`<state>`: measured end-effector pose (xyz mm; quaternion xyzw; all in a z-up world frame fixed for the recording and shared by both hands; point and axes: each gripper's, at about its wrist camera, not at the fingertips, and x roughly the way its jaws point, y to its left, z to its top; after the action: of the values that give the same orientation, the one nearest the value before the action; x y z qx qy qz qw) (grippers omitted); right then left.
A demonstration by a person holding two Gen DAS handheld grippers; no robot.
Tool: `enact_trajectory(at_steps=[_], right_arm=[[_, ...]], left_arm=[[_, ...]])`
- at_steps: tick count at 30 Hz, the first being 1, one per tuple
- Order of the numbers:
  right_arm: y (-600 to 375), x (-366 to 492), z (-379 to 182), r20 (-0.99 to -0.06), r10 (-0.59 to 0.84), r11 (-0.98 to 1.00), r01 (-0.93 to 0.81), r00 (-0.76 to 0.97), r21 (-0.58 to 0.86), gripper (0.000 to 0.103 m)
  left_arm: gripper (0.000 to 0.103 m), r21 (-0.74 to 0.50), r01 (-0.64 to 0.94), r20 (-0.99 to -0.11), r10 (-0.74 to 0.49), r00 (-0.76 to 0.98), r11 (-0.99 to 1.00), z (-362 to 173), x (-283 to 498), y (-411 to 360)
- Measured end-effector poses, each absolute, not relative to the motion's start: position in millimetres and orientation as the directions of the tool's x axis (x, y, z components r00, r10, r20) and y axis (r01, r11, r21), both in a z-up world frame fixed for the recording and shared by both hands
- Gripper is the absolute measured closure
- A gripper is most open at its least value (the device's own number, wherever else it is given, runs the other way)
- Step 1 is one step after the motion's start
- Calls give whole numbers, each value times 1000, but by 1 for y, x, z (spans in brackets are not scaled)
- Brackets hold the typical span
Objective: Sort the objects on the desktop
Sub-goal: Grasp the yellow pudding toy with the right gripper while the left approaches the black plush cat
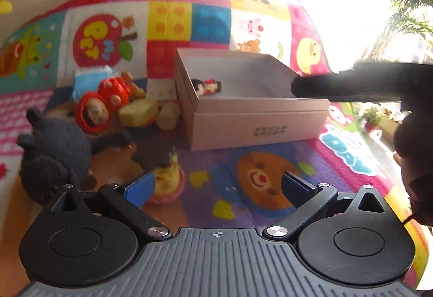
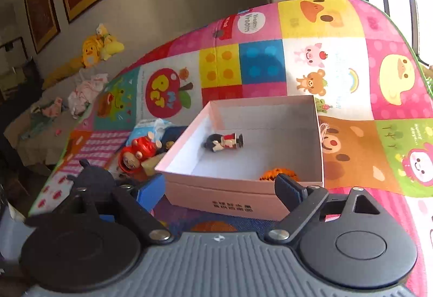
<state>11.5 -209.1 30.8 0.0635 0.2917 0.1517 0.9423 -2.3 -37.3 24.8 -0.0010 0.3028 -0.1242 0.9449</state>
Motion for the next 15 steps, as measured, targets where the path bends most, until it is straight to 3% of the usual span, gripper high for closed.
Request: enact_trajectory(at_steps=[2,7,12,15], right_arm=[[-199,7,18,-572,338,940,-297,747,167,17],[-151,6,5,-622,426,874,-477,657,95,18],[-95,24,4,-655,470,796,-604,591,26,19],[-70,33,-7,-680,455,784,-620,575,0,30]], left_arm=[[1,7,208,-542,-171,823,978,27,-2,-29],[1,20,129,-536,-98,838,991,36,-6,20],[1,150,-33,-528,108,842,988,37,3,55],[0,185,-150,-537,228,812,971,35,20,78]])
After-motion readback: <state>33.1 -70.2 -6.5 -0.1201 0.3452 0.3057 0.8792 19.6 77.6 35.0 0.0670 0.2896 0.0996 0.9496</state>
